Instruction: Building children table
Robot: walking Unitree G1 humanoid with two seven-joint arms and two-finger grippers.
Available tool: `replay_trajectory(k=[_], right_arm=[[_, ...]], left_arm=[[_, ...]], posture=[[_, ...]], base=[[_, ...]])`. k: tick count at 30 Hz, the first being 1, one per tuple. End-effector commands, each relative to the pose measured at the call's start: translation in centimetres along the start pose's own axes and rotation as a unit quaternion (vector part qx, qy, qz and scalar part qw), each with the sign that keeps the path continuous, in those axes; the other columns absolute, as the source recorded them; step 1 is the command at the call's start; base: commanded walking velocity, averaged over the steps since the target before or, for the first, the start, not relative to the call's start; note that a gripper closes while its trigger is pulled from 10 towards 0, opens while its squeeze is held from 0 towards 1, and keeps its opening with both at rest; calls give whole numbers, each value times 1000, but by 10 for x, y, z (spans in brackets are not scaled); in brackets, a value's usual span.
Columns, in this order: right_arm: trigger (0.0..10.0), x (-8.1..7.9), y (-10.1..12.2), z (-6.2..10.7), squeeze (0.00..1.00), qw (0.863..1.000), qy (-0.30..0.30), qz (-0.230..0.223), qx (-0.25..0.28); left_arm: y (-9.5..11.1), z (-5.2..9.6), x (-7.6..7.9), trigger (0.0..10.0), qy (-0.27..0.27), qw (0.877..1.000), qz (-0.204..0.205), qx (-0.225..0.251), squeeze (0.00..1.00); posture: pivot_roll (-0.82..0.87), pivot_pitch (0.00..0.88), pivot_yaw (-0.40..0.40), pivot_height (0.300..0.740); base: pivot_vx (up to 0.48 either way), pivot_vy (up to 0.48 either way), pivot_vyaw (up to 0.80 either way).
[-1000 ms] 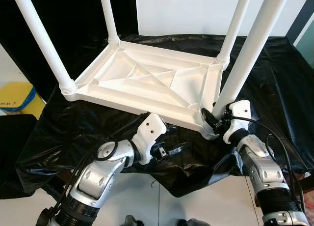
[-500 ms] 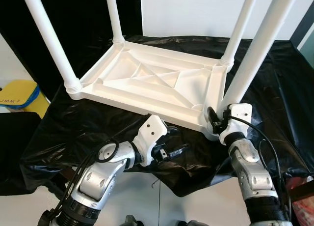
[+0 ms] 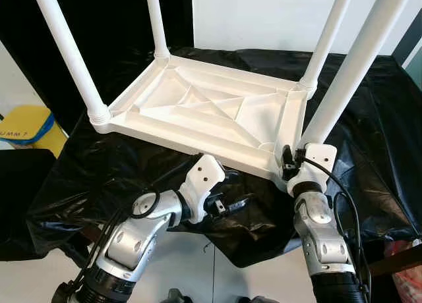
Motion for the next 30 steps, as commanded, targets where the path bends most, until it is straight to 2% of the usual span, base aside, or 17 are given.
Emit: replay_trajectory(k=[1,6,7,10,11,15,20,23,28,29,30], right_arm=[[10000,6,-14,6,0,999,-15,4,-33],[10000,5,-12,5,0,999,-14,5,-29],[10000,5,-10,5,173,1000,-13,7,-25],[10000,5,-9,5,173,1000,-12,8,-24],[10000,5,-8,4,1000,1000,-7,9,-21],[10000,5,-4,3,1000,1000,10,-4,-18],[10000,8,6,-4,1000,998,64,-4,-7],[10000,7,5,-6,1000,993,119,-4,-19],[10000,4,2,-7,1000,985,167,-1,-37],[10000,3,1,-9,0,981,189,-1,-45],[10000,3,1,-9,0,981,189,-1,-45]], left_arm=[[3,1,-2,10000,11,1000,-6,5,0],[3,0,-5,10000,13,1000,-8,5,0],[3,0,-5,10000,14,1000,-7,5,0],[2,0,-5,10000,14,1000,-7,5,0],[2,-1,-5,10000,14,1000,-7,5,0],[2,0,-5,10000,15,1000,-6,5,0],[1,3,-7,10000,24,1000,-3,3,0],[1,4,-10,10000,33,999,-6,4,0],[1,4,-13,10000,40,999,-9,4,0],[1,5,-13,10000,40,999,-10,3,0],[1,5,-13,10000,40,999,-10,3,0]], posture=[[-34,80,-28,740],[-44,83,-29,740],[-53,86,-28,740],[-53,87,-28,740],[-54,93,-30,740],[-56,98,-28,740],[-60,107,-24,740],[-63,113,-20,740],[-66,117,-17,740],[-67,123,-16,740],[-67,123,-16,740]], base=[[0,0,0],[0,0,0],[0,0,0],[0,0,0],[0,0,0],[0,0,0],[0,0,0],[0,0,0],[0,0,0],[0,0,0],[0,0,0]])
Point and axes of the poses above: a point about 5 cm out from each wrist's last joint towards the gripper, its own z axis pointing back from the gripper into the wrist, its own y axis along the axis of the wrist's last joint, x = y × z, the point moved 3 cm from there along -z, pointing out of the wrist towards the gripper, and after that the axes turned 5 degrees about -z, right-handed, at the moved point
